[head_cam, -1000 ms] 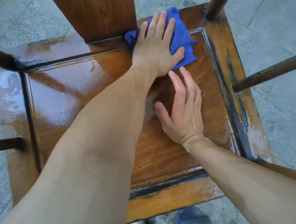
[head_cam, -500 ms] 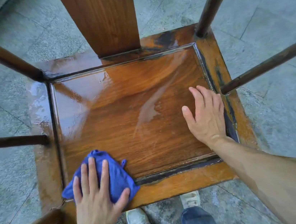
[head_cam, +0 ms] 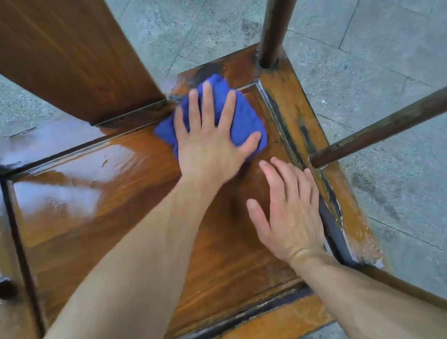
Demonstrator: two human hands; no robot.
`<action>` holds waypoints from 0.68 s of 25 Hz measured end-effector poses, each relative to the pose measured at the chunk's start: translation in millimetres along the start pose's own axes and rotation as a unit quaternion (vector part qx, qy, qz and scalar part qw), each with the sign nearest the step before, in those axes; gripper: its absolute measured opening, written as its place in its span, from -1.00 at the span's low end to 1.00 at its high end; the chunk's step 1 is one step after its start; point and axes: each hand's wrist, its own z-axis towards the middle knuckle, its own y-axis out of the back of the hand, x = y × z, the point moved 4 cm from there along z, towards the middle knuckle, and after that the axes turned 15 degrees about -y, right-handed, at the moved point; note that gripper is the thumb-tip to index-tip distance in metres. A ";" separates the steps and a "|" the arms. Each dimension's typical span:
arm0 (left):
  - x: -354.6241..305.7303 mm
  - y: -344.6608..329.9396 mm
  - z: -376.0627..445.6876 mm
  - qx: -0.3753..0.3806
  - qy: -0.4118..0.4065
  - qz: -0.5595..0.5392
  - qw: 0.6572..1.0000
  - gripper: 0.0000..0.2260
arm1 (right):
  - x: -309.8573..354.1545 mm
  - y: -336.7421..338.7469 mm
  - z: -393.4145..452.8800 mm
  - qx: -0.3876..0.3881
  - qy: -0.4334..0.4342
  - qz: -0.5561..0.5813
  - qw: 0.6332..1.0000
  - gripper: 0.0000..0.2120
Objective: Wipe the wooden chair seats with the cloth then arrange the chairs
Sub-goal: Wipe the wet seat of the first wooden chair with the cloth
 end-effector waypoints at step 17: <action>64.5 8.1 11.5 0.022 -0.166 -0.016 0.986 -0.47 | -1.6 -3.9 2.0 0.008 0.001 -0.026 1.000 -0.44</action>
